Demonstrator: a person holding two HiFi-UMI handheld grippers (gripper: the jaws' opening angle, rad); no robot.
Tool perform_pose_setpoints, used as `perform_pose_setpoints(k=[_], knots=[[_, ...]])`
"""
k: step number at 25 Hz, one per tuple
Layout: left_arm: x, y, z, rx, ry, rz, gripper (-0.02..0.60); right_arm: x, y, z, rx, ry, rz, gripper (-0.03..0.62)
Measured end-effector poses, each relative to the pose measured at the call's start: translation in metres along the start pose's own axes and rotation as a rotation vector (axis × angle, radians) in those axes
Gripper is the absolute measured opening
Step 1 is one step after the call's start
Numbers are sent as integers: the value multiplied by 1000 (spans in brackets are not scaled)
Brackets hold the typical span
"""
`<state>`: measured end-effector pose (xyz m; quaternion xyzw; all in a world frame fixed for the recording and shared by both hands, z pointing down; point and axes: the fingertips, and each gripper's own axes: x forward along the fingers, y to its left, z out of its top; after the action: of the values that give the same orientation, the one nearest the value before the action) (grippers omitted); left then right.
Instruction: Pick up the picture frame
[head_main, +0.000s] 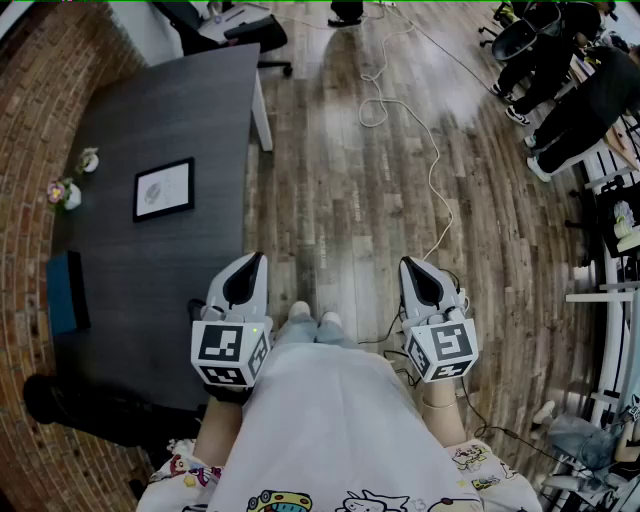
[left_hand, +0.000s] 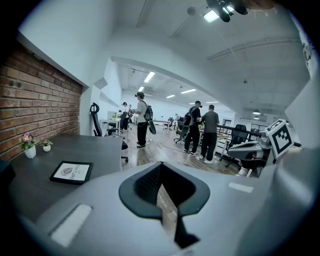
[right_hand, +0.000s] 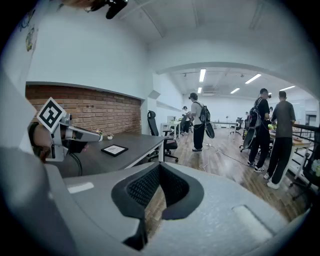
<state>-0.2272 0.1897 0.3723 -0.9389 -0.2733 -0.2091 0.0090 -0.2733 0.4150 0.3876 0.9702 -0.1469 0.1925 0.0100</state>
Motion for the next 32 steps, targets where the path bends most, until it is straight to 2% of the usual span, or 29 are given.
perform_pose_setpoints(k=[7,9,15,21,32], knots=[[2,-8,3,-28,-39,41,15,-13,-21,0,10,-25,-16,8],[1,-7,3,-31,-45,52,37,-15,-26,0,25,-30,-15,48],[9,9,5,-42,-50,77,81,-1,-33,-1,67,-28,-17,110],[42,44,13,-64,-50,84,97,48,-32,11,67,-16,2,138],[119,137,71,-55,-70,59,112,172,-26,75,60,-31,21,178]])
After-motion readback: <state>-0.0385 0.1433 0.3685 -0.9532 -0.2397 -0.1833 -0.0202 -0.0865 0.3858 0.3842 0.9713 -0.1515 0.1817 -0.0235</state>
